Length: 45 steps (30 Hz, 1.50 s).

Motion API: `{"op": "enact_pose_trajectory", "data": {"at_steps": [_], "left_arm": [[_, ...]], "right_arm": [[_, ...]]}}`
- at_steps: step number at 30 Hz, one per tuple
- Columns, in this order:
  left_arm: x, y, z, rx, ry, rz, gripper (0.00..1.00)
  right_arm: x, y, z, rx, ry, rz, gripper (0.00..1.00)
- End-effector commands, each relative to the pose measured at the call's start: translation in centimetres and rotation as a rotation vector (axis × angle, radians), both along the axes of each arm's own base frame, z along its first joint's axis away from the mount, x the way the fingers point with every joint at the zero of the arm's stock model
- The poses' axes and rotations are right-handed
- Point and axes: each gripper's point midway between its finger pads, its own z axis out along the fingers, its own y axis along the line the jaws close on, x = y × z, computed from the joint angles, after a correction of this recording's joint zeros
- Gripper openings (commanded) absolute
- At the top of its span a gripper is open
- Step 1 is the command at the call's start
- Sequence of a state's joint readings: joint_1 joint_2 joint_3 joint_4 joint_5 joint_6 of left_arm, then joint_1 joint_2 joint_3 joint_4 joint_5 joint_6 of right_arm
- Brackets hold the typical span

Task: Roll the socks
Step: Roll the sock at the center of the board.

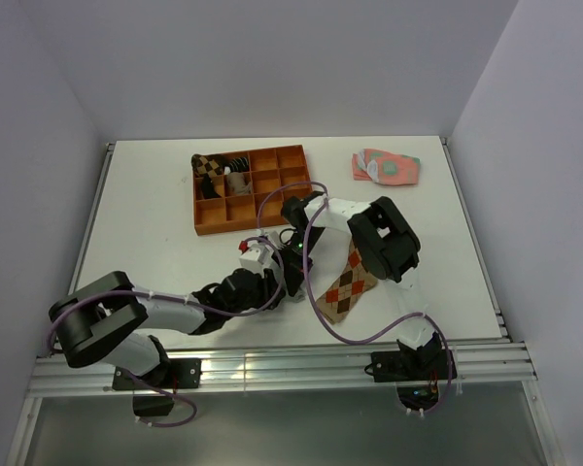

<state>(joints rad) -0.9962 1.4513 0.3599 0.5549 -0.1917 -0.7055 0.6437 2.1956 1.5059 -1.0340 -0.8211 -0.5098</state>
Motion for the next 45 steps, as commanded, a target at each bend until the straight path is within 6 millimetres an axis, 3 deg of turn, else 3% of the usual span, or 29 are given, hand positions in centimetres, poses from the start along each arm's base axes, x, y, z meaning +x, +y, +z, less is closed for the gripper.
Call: {"op": "enact_pose_trajectory", "data": {"at_steps": [1, 3, 8, 14, 23, 26, 31, 32, 33, 36, 40, 41, 45], "left_arm": [[0.5, -0.9, 0.4, -0.04, 0.004, 0.023, 0.39], [0.4, -0.9, -0.2, -0.037, 0.024, 0.031, 0.34], [-0.3, -0.4, -1.5, -0.051, 0.078, 0.059, 0.0], [-1.2, 0.8, -2.9, -0.035, 0.148, 0.097, 0.0], [-2.7, 1.8, -4.0, -0.012, 0.339, 0.105, 0.0], [-2.2, 1.9, -3.7, -0.01, 0.402, 0.113, 0.0], [-2.7, 1.4, -3.8, 0.018, 0.55, 0.081, 0.0], [-3.1, 1.4, -4.1, 0.024, 0.59, 0.069, 0.0], [-3.0, 1.4, -4.1, 0.029, 0.613, 0.072, 0.0], [-3.1, 1.5, -4.4, 0.049, 0.677, 0.065, 0.0], [-3.0, 1.3, -4.3, 0.033, 0.73, 0.055, 0.0], [-2.8, 1.3, -4.4, 0.035, 0.736, 0.056, 0.0], [-2.8, 1.3, -4.6, 0.06, 0.77, 0.056, 0.0]], "right_arm": [[0.7, 0.0, -0.7, -0.023, -0.043, 0.017, 0.13], [0.6, 0.0, -0.5, -0.02, -0.045, 0.013, 0.15], [0.4, -0.1, 0.8, 0.013, -0.075, 0.013, 0.31], [1.8, -0.7, 3.5, 0.085, -0.163, -0.04, 0.45], [5.1, -3.4, 6.6, 0.172, -0.405, -0.155, 0.47], [5.6, -4.3, 7.5, 0.204, -0.531, -0.167, 0.47], [5.4, -5.5, 9.0, 0.278, -0.781, -0.114, 0.52], [4.7, -6.1, 8.2, 0.267, -0.801, -0.1, 0.53], [4.7, -6.1, 9.4, 0.295, -0.881, -0.072, 0.54], [4.2, -6.1, 9.6, 0.311, -1.037, -0.013, 0.58], [2.4, -5.0, 8.4, 0.297, -1.136, 0.092, 0.59], [1.1, -4.4, 7.6, 0.305, -1.145, 0.143, 0.59], [0.2, -3.4, 6.0, 0.276, -1.231, 0.236, 0.61]]}}
